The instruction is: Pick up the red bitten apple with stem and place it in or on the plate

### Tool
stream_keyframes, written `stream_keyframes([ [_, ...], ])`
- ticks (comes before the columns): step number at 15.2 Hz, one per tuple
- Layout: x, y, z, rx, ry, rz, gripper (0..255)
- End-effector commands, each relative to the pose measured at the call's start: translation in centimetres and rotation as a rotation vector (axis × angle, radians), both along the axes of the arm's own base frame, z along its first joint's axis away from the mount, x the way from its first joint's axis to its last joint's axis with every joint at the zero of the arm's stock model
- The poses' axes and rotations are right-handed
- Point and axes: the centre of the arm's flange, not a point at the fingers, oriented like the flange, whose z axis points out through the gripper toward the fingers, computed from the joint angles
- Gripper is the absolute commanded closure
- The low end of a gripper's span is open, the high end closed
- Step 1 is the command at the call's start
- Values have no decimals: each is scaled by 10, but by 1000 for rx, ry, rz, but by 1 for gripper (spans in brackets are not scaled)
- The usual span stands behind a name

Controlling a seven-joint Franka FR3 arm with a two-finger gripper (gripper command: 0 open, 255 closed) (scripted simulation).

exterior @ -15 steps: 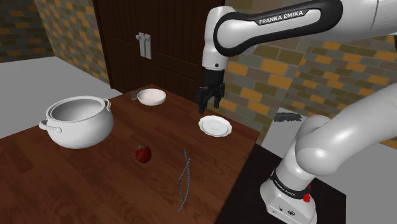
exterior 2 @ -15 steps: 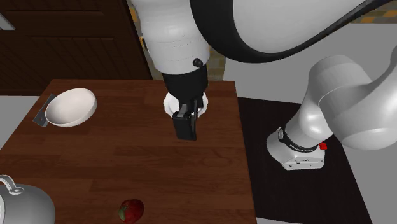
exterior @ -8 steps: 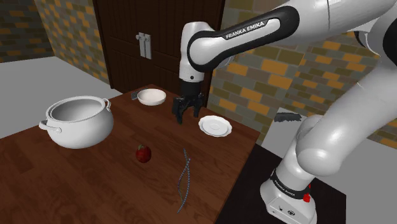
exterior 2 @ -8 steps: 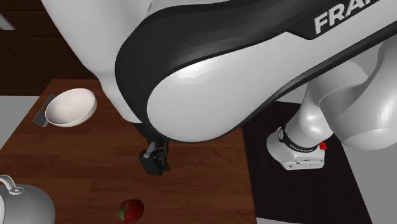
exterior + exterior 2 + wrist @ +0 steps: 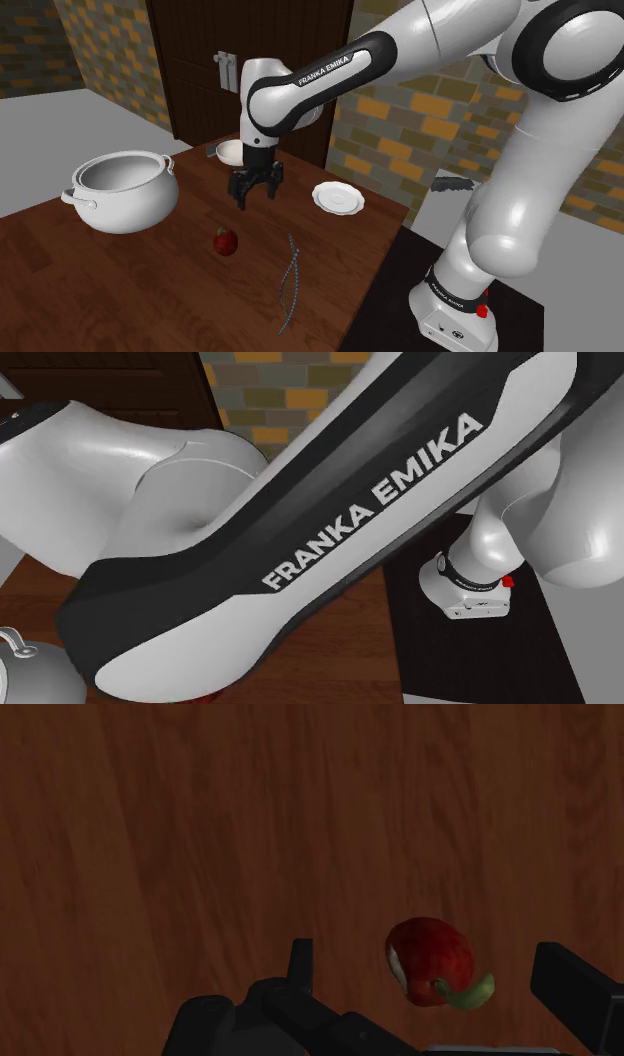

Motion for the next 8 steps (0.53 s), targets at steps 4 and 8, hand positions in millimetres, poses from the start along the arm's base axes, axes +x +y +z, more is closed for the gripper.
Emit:
stream_keyframes([
  [4,38,41,-33,14,-6,-3,0],
  [8,59,65,-55,22,-9,-5,0],
])
